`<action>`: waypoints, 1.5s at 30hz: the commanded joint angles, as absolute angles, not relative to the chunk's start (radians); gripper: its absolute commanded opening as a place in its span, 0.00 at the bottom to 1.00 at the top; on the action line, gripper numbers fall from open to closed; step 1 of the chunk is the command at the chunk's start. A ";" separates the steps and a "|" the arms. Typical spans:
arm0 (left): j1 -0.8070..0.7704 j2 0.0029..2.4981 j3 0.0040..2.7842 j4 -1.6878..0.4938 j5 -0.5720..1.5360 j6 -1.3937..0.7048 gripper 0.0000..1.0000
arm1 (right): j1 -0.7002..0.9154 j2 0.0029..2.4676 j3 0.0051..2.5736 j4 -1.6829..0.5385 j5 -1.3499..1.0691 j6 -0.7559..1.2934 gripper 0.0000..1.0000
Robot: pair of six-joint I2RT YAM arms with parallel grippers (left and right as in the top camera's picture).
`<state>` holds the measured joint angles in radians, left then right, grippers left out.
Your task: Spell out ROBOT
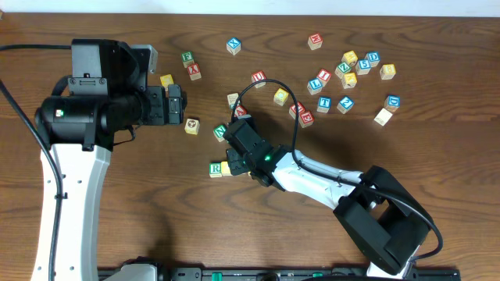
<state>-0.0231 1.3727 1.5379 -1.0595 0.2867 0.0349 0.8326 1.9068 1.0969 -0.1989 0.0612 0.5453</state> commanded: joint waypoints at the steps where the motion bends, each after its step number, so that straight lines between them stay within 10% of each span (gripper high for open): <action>1: -0.020 1.373 1.555 -1.062 0.295 0.052 0.98 | 0.839 1.909 1.115 -0.210 0.061 0.570 0.01; 45: -0.020 1.373 1.555 -1.062 0.295 0.052 0.98 | 0.768 1.826 1.115 -0.483 0.188 0.713 0.01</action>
<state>-0.0231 1.3727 1.5379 -1.0595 0.2867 0.0345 0.7448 1.8893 1.1030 -0.4625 0.1986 0.6559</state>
